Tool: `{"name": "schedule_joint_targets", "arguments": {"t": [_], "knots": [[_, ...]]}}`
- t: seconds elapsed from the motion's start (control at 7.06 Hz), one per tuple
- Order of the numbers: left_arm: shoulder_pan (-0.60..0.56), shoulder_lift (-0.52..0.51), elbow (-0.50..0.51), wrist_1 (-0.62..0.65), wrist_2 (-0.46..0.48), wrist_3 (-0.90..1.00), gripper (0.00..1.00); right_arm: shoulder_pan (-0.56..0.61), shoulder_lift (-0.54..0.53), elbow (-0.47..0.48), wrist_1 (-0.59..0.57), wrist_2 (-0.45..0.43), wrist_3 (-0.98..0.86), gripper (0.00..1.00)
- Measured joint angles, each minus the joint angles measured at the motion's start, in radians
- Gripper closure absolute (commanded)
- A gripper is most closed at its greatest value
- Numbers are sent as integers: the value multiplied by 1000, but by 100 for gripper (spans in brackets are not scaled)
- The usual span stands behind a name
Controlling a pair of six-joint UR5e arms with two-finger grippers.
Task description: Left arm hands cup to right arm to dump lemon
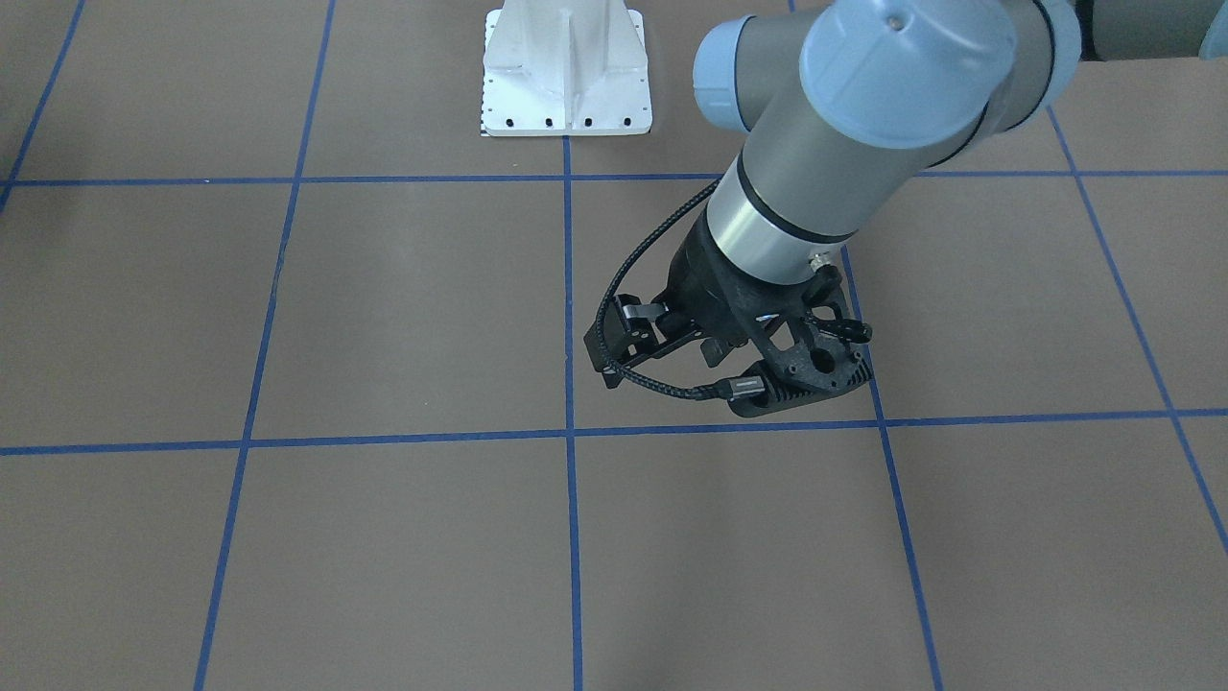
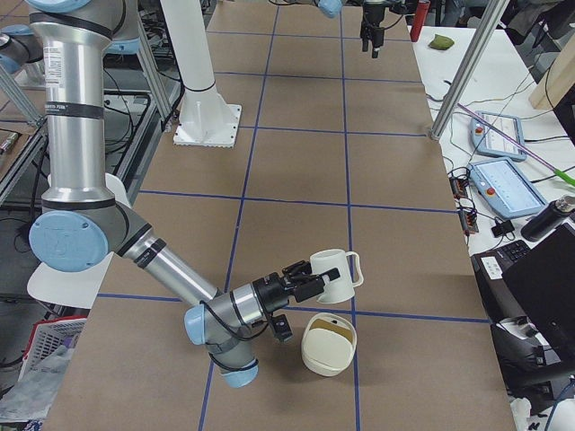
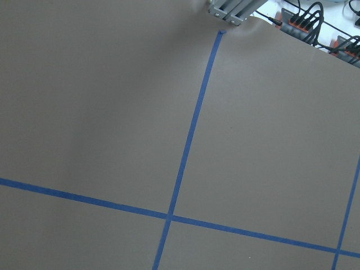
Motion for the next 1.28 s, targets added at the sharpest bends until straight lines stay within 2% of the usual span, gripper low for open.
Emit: {"name": "schedule_joint_targets", "arguments": {"t": [0.57, 1.28], "knots": [[1, -1, 1, 1, 0, 0, 0, 0, 15, 7, 2, -3, -61, 100], [2, 0, 1, 1, -1, 0, 0, 0, 20, 65, 8, 10, -365, 100]]}}
